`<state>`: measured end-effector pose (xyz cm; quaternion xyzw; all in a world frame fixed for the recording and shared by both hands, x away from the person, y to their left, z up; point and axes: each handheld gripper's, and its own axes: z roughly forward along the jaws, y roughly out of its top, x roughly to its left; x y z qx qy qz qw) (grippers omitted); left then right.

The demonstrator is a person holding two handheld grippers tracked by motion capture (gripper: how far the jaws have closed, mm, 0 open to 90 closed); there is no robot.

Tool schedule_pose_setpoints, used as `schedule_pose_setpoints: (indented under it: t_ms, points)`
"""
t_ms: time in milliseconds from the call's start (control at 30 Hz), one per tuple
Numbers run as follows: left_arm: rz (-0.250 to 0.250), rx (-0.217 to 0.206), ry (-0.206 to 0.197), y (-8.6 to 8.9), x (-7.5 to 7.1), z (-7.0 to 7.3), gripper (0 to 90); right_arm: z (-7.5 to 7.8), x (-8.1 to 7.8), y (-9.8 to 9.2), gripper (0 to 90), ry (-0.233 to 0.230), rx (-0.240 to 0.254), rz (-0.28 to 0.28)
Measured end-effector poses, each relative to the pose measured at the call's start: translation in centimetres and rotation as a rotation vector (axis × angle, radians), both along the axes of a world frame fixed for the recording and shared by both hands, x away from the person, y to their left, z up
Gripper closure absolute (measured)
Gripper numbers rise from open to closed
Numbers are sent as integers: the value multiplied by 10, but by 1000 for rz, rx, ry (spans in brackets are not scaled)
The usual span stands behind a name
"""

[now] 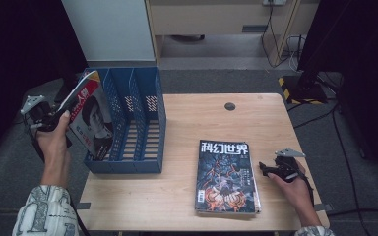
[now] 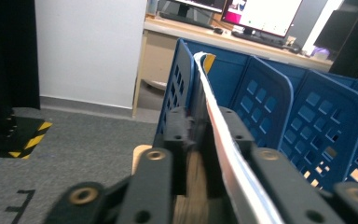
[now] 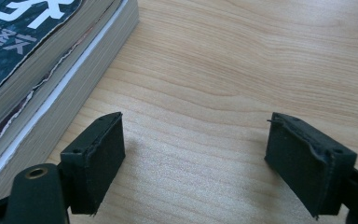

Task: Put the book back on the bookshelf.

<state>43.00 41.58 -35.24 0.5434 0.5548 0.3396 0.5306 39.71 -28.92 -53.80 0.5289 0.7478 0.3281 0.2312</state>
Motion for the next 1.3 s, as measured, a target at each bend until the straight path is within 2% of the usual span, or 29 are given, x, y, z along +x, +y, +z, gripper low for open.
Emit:
schedule_pose_setpoints:
  t_ms: [200,400,767,1033,1100,1200,1300]
  points:
    - [-4,71,-6,-4,-7,-3,540,0,0,0,195,0,0,0]
    - [0,83,3,-3,-15,-12,449,0,0,0,195,1,1,0]
    - [-31,125,26,-5,-37,-30,421,0,-1,0,194,3,1,2]
    - [-36,181,61,-8,-51,-37,414,0,-1,0,194,3,1,2]
    - [-40,173,62,-8,-56,-39,409,0,-1,0,194,3,2,2]
    - [-34,182,67,-9,-63,-41,407,0,-1,0,194,3,1,2]
    - [-13,221,97,-9,-71,-42,407,0,0,0,189,4,2,4]
